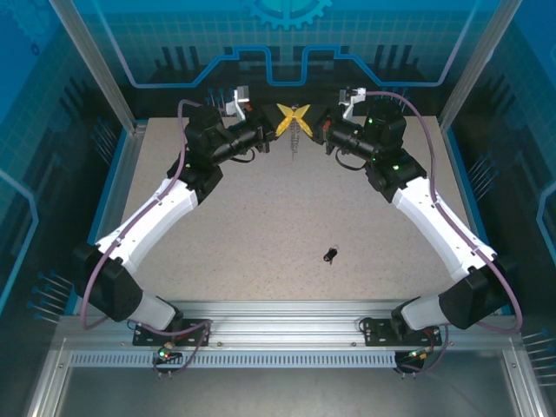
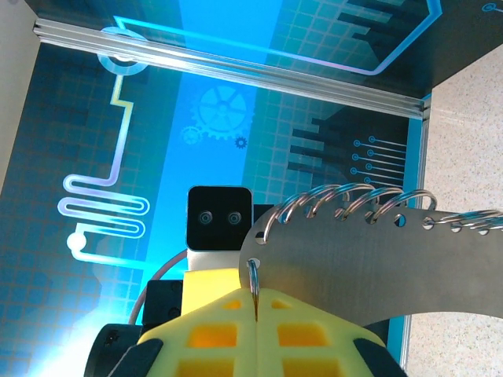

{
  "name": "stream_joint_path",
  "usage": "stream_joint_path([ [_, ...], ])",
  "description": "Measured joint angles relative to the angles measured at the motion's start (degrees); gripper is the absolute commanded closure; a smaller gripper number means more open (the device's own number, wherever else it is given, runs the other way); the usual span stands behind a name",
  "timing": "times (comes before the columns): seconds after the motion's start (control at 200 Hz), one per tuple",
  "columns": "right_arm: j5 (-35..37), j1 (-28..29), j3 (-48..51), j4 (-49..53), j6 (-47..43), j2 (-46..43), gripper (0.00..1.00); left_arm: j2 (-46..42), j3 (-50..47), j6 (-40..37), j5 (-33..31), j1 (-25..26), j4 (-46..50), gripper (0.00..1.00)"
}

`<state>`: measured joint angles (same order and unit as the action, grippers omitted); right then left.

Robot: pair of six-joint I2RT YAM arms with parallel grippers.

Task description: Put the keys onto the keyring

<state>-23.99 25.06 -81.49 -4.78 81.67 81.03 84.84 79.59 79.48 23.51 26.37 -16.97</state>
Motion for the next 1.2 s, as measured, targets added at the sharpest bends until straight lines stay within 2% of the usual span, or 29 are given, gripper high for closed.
stream_joint_path([
  [0.035, -0.09, -0.11, 0.0, -0.02, -0.02, 0.0, 1.0, 0.0, 0.0, -0.11, 0.02, 0.0, 0.07, 1.0],
  [0.065, -0.37, -0.28, 0.0, -0.02, -0.02, 0.02, 1.0, -0.04, 0.0, -0.33, 0.04, 0.0, 0.15, 0.94],
  [0.155, -1.86, -0.87, 0.0, 0.0, -0.04, 0.17, 1.0, -0.04, 0.0, -1.77, 0.42, 0.0, 0.42, 0.6],
  [0.18, -2.14, -1.14, 0.0, -0.02, -0.07, 0.26, 1.0, -0.04, 0.02, -2.03, 0.72, 0.0, 0.63, 0.53],
  [0.26, -3.98, -2.73, 0.0, 0.0, -0.22, 0.81, 1.0, -0.15, 0.17, -3.3, 1.77, -0.17, 1.51, 0.43],
  [0.355, -6.93, -5.35, -0.02, 0.04, -0.31, 1.73, 1.0, -0.15, 0.83, -5.05, 3.08, -1.01, 2.95, 0.37],
  [0.575, -16.02, -10.19, -1.77, 0.04, -1.11, 4.55, 1.0, -0.02, 4.98, -9.01, 8.85, -5.4, 5.99, 0.35],
  [0.87, -28.15, -11.15, -9.84, 0.02, -3.61, 9.27, 1.0, 5.49, 14.51, -16.26, 19.96, -6.67, 10.67, 0.47],
  [1.201, -32.22, -11.13, -11.91, -0.02, -4.35, 10.84, 1.0, 6.71, 15.08, -18.49, 22.49, -6.67, 13.42, 0.49],
])
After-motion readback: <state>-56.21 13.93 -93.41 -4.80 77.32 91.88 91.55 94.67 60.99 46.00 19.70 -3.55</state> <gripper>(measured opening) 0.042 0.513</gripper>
